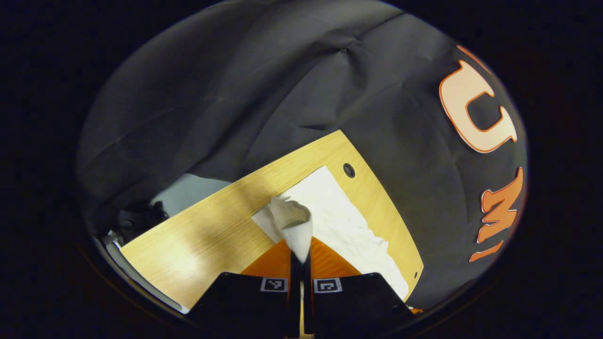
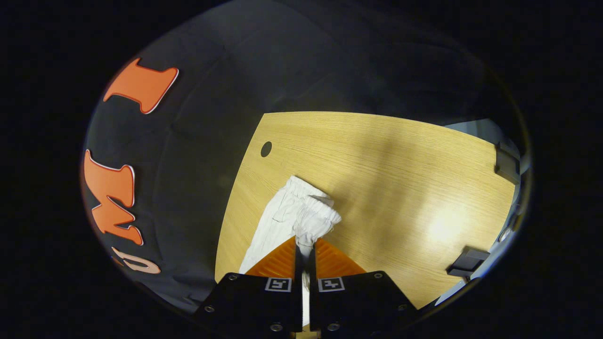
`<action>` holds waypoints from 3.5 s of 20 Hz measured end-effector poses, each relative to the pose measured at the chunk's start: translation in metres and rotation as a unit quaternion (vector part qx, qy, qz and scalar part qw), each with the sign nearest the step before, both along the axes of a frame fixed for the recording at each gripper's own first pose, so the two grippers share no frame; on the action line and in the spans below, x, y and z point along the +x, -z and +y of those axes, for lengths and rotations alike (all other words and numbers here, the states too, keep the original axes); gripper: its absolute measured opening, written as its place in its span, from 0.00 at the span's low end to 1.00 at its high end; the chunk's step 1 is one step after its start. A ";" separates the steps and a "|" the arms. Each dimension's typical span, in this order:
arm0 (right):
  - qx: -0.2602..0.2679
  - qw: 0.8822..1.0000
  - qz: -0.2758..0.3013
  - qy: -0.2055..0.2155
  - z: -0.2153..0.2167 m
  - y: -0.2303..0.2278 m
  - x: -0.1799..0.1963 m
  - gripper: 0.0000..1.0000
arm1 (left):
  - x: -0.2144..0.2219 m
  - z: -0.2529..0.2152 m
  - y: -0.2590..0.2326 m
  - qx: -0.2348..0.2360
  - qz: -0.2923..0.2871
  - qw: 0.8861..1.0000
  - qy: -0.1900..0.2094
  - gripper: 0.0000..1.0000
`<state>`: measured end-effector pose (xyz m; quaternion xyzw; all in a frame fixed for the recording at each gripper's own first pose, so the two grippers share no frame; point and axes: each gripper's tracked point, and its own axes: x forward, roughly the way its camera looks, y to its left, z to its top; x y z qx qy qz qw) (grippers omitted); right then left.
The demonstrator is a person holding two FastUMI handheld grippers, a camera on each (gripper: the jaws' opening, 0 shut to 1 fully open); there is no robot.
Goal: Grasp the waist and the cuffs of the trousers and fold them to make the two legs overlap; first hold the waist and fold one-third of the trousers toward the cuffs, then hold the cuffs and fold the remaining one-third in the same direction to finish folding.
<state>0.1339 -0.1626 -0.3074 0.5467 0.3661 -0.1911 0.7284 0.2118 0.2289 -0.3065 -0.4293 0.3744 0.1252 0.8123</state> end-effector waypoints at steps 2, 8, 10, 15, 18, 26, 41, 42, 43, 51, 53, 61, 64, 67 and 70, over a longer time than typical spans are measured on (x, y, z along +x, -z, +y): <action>0.000 1.000 0.001 0.009 0.000 -0.004 0.009 0.06 | 0.019 -0.002 0.000 -0.004 0.009 1.000 0.026 0.06; -0.011 1.000 0.014 0.004 0.004 -0.012 0.037 0.06 | 0.068 -0.015 -0.001 0.018 0.043 0.993 0.108 0.06; -0.012 1.000 0.021 -0.005 0.005 -0.012 0.052 0.06 | 0.080 -0.017 0.000 0.025 0.055 0.990 0.128 0.06; 0.003 0.998 0.049 -0.030 0.005 0.004 0.090 0.06 | 0.091 -0.020 0.003 0.047 0.090 0.976 0.195 0.06; 0.015 0.997 0.060 -0.047 0.008 0.013 0.109 0.06 | 0.097 -0.023 -0.001 0.058 0.120 0.964 0.228 0.06; 0.094 0.994 0.050 -0.018 0.002 0.028 0.161 0.06 | 0.138 -0.028 -0.002 0.109 0.104 0.925 0.349 0.06; 0.110 0.992 -0.062 0.031 -0.004 0.004 0.180 0.36 | 0.177 -0.002 -0.027 0.138 0.010 0.978 0.156 0.72; 0.096 0.992 -0.070 0.031 -0.009 0.001 0.179 0.34 | 0.176 -0.003 -0.035 0.146 0.002 0.977 0.155 0.77; 0.080 0.994 -0.065 0.026 -0.011 -0.002 0.174 0.39 | 0.172 -0.005 -0.043 0.161 -0.001 0.975 0.155 0.83; -0.014 0.998 0.024 -0.049 -0.015 0.041 0.105 0.78 | 0.146 -0.045 -0.115 0.221 -0.047 0.957 0.182 0.99; -0.019 0.997 0.047 -0.056 -0.014 0.053 0.092 0.83 | 0.136 -0.058 -0.132 0.238 -0.061 0.950 0.192 0.99; -0.028 0.995 0.087 -0.047 -0.007 0.093 0.094 0.93 | 0.102 -0.111 -0.157 0.300 -0.089 0.925 0.217 0.99; -0.020 0.994 0.100 -0.047 -0.003 0.100 0.095 0.96 | 0.078 -0.128 -0.156 0.315 -0.083 0.916 0.234 0.99; -0.028 0.994 0.096 -0.034 -0.003 0.104 0.103 0.95 | 0.059 -0.144 -0.154 0.318 -0.070 0.911 0.253 0.99; -0.034 0.992 0.118 -0.016 -0.009 0.111 0.100 0.74 | 0.041 -0.170 -0.151 0.304 -0.057 0.911 0.272 1.00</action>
